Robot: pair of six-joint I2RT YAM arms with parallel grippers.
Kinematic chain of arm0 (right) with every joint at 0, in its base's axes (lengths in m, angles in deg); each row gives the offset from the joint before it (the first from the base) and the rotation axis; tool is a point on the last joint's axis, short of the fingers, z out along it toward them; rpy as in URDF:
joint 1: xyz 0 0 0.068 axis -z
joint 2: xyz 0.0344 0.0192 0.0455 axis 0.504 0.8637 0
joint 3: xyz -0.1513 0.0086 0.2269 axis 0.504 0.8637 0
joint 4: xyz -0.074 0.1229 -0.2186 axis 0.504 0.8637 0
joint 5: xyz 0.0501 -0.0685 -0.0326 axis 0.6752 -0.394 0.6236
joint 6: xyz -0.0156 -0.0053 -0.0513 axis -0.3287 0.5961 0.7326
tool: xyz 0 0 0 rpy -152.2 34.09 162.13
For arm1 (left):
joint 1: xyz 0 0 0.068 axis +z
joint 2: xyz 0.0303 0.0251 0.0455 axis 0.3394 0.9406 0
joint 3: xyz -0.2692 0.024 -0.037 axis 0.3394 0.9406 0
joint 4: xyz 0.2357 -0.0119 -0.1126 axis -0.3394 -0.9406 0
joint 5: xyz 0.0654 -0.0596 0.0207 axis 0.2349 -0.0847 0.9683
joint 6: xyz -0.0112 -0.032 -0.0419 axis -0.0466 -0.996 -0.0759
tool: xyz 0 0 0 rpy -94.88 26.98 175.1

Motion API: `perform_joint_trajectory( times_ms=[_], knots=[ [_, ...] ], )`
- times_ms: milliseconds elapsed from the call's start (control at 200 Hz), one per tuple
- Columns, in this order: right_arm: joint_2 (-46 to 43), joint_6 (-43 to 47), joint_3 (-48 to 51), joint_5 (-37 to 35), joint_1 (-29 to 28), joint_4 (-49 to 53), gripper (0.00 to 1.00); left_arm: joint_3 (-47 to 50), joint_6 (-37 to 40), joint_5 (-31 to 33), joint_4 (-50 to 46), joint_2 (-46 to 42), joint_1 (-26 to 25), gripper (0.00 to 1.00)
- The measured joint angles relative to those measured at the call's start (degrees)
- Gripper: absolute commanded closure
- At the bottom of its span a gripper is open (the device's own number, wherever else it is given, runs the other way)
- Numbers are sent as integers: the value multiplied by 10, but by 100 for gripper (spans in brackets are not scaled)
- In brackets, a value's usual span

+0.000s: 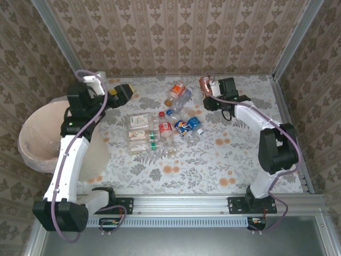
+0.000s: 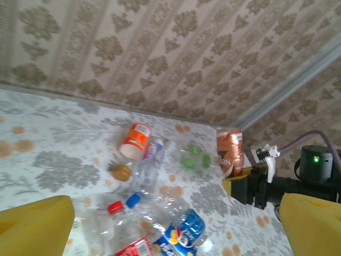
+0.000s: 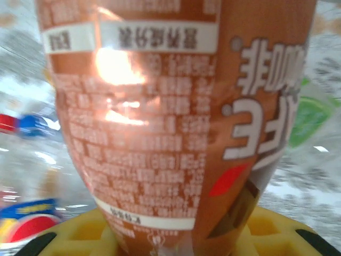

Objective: Put the plastic bottles in the bin

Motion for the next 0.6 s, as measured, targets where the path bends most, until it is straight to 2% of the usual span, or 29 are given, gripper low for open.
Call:
perform_joint_trajectory(
  times_ms=[115, 275, 435, 600],
  knots=[
    [-9, -109, 64, 91, -7, -105, 79, -6, -8, -3, 31, 53, -49, 0],
    [-9, -198, 101, 179, -35, -206, 79, -37, -11, -8, 52, 143, -110, 0],
    [-12, -229, 101, 239, -64, -268, 78, -69, -13, -10, 70, 218, -155, 0],
    [-13, -227, 91, 282, -86, -269, 77, -104, -15, -18, 85, 274, -186, 0]
  ],
)
